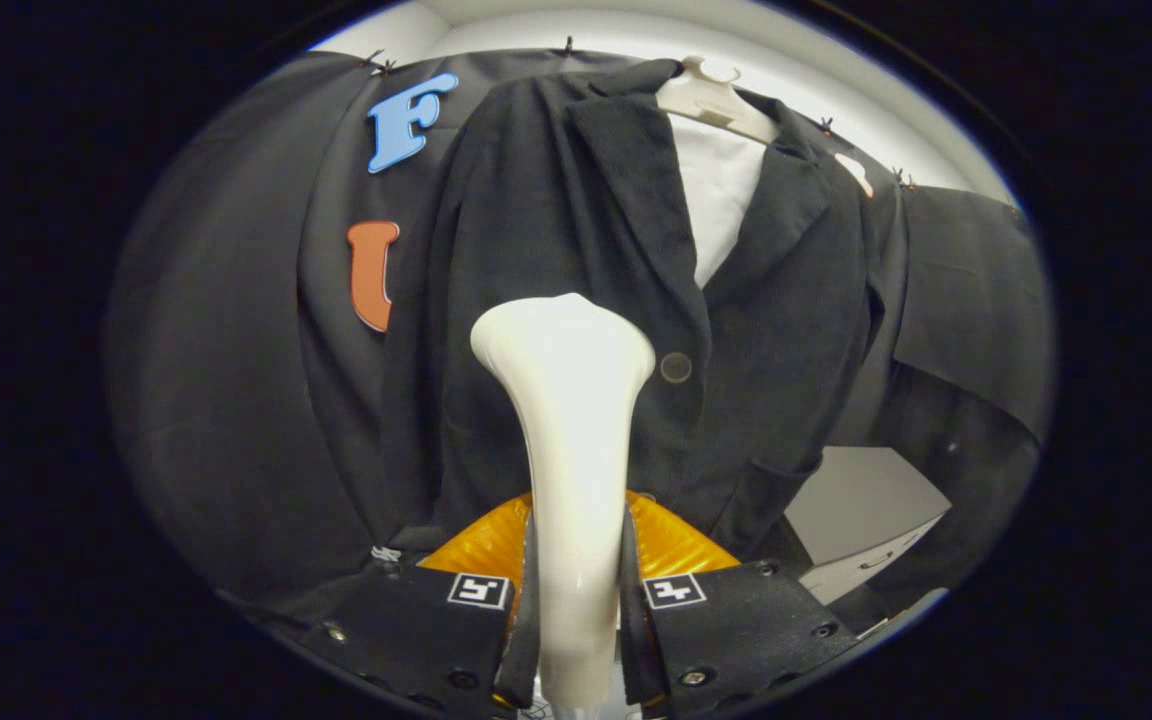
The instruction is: Iron the clothes twice with a garment steamer, once on the left side and once on the right side.
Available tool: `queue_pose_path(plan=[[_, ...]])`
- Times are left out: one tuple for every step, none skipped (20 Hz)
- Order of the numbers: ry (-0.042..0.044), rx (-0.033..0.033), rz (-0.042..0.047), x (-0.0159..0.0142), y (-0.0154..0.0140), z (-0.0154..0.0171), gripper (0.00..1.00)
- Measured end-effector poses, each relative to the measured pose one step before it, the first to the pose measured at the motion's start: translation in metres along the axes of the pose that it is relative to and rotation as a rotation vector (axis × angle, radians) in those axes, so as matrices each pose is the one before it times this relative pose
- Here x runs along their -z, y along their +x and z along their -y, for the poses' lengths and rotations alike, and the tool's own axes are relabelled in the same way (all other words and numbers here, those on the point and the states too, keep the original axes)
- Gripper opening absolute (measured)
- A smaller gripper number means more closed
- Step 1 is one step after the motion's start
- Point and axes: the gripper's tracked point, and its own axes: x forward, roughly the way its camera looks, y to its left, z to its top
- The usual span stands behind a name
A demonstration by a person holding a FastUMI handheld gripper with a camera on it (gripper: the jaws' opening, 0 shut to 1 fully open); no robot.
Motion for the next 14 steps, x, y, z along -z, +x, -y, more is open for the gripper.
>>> queue_pose_path(plan=[[-0.00322, -0.00020, -0.01194, 0.00904, 0.00051, 0.00014, 0.36], [-0.00363, -0.00143, -0.01161, 0.00858, 0.00046, -0.00044, 0.36], [-0.00312, -0.00262, -0.01250, 0.00964, 0.00146, 0.00036, 0.36], [-0.00443, -0.00308, -0.01598, 0.00927, 0.00273, -0.00018, 0.36], [0.00236, -0.00291, -0.01539, 0.00790, 0.00147, -0.00029, 0.36], [-0.00271, -0.00056, -0.01345, 0.00725, 0.00198, -0.00040, 0.36], [-0.00179, -0.00192, -0.01017, 0.00861, 0.00205, 0.00017, 0.36], [-0.00183, -0.00243, -0.00947, 0.00761, 0.00119, -0.00010, 0.36], [-0.00046, -0.00026, -0.00854, 0.00679, 0.00195, 0.00016, 0.36], [-0.00112, 0.00040, -0.00642, 0.00657, 0.00211, -0.00007, 0.36], [-0.00254, 0.00009, -0.00535, 0.00632, 0.00196, 0.00082, 0.36], [-0.00435, -0.00303, -0.00451, 0.00574, 0.00218, -0.00166, 0.36], [-0.00197, -0.00515, -0.01026, 0.00689, 0.00164, -0.00183, 0.36], [0.00142, -0.00131, -0.01298, 0.00717, 0.00208, -0.00102, 0.36]])
